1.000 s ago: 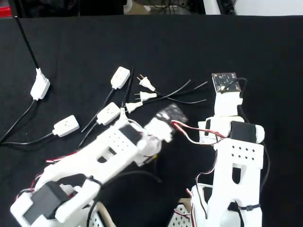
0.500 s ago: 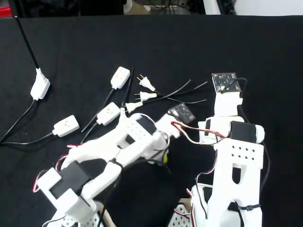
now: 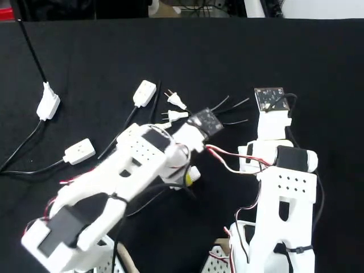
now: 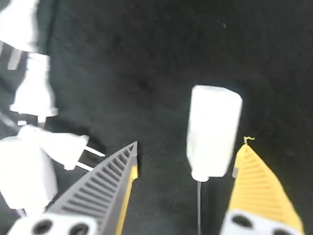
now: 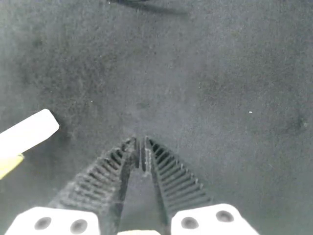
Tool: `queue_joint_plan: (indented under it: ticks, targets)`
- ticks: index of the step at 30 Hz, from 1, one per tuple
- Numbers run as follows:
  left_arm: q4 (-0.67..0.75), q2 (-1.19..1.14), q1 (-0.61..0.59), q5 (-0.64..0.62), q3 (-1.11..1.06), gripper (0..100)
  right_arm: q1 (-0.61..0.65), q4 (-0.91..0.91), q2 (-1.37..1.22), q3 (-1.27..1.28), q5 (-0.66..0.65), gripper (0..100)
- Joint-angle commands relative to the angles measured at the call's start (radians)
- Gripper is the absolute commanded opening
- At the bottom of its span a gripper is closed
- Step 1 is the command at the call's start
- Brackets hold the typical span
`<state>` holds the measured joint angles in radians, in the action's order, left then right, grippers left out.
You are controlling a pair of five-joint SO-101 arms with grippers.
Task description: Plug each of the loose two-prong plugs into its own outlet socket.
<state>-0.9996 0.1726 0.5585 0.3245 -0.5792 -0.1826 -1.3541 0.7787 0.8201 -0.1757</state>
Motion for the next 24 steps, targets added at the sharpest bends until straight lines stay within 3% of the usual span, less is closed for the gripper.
queue_joint_plan:
  ticks: [1,8,16,24]
  targets:
    - [0.000,0.091,-0.016,0.008,-0.015,31,0.017,-0.009,0.005,-0.027,-0.006,1.5]
    - [0.238,0.170,-0.039,0.008,-0.216,31,0.017,-0.009,0.005,-0.027,-0.006,1.5]
    - [0.206,0.222,-0.048,0.026,-0.229,31,0.017,-0.009,0.005,-0.027,-0.006,1.5]
    - [0.292,0.087,-0.163,0.084,-0.222,31,0.017,-0.009,0.005,-0.027,-0.006,1.5]
